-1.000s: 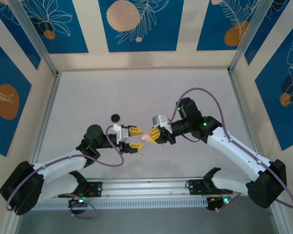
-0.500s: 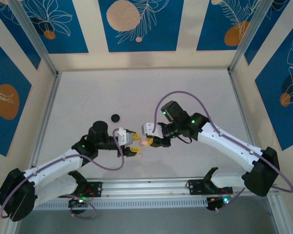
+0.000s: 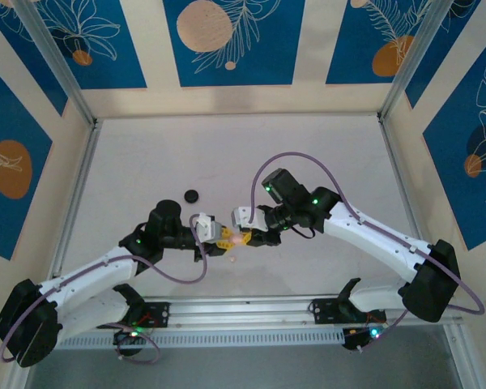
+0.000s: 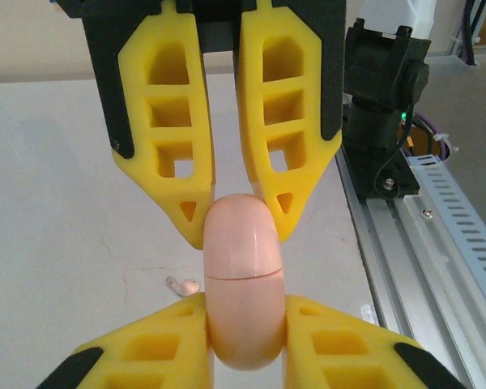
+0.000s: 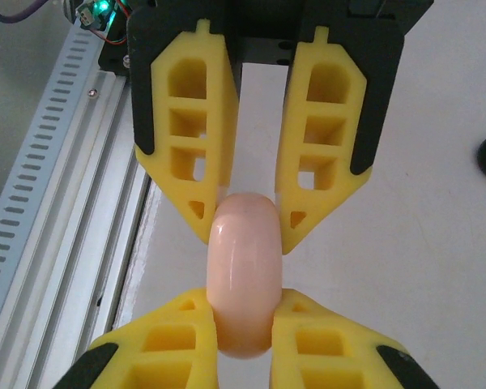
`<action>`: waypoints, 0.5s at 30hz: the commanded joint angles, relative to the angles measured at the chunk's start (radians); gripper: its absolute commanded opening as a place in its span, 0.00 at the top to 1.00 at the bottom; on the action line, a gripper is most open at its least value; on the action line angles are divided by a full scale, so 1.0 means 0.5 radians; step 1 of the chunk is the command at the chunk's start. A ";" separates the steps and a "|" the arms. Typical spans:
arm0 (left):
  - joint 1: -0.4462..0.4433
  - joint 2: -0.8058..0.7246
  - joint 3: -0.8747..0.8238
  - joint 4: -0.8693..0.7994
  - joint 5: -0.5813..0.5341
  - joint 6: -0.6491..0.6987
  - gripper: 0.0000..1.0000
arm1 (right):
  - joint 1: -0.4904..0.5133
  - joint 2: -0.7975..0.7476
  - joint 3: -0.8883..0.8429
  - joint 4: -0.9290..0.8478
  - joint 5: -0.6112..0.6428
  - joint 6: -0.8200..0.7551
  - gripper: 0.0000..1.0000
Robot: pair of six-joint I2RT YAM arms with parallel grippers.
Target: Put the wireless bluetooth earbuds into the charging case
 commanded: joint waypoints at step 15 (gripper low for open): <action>-0.013 0.107 -0.177 0.871 0.128 -0.416 0.84 | -0.327 -0.625 -0.734 0.945 -0.565 0.500 0.51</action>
